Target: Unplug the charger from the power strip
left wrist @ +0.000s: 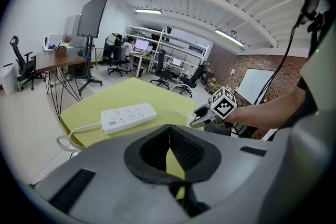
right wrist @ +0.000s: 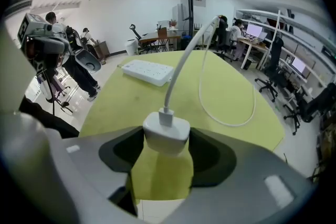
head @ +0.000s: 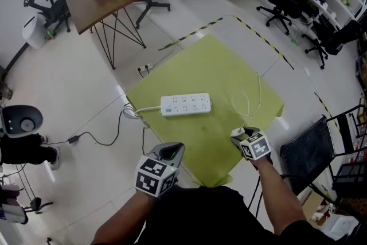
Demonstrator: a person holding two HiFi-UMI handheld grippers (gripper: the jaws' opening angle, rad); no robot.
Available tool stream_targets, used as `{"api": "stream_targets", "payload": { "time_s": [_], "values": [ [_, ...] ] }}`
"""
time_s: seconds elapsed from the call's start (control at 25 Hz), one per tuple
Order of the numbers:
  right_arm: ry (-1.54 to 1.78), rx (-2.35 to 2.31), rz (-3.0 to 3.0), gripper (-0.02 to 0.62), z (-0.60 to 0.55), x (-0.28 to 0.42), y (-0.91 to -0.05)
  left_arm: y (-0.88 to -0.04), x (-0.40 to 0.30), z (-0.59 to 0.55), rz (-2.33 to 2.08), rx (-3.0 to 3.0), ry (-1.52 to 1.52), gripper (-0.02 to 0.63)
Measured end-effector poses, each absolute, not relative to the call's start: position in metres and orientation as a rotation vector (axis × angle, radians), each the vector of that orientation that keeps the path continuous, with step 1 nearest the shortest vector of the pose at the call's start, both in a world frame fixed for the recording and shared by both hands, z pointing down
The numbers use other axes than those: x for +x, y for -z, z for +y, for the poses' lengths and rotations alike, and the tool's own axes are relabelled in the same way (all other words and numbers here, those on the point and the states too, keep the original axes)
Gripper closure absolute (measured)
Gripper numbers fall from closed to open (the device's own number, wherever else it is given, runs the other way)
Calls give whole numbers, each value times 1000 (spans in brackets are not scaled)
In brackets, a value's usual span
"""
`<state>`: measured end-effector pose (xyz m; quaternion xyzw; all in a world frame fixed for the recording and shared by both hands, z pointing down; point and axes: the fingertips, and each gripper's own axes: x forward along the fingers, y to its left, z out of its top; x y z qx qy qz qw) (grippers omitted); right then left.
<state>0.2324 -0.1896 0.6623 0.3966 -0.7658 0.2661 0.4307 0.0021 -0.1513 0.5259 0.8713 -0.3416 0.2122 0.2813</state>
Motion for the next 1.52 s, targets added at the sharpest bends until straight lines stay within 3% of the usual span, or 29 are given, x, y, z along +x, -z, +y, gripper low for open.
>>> {"api": "stream_targets", "payload": {
  "time_s": [0.92, 1.12, 1.2, 1.36, 1.4, 1.52],
  "values": [
    [-638, 905, -2004, 300, -201, 239, -666, -514, 32, -128, -1090, 2241, -566, 598],
    [-989, 1034, -2349, 275, -198, 240, -611, -509, 42, -121, -1195, 2212, -510, 598],
    [-1323, 994, -2593, 351, -193, 232, -573, -504, 44, -118, -1248, 2203, -473, 598],
    [-1886, 700, -2942, 567, -175, 219, -502, -497, 46, -107, -1288, 2184, -419, 598],
    [-1921, 604, -2997, 594, -166, 213, -486, -495, 45, -103, -1284, 2183, -408, 598],
    [-1768, 467, -3084, 594, -140, 189, -451, -492, 41, -92, -1271, 2188, -388, 598]
  ]
}}
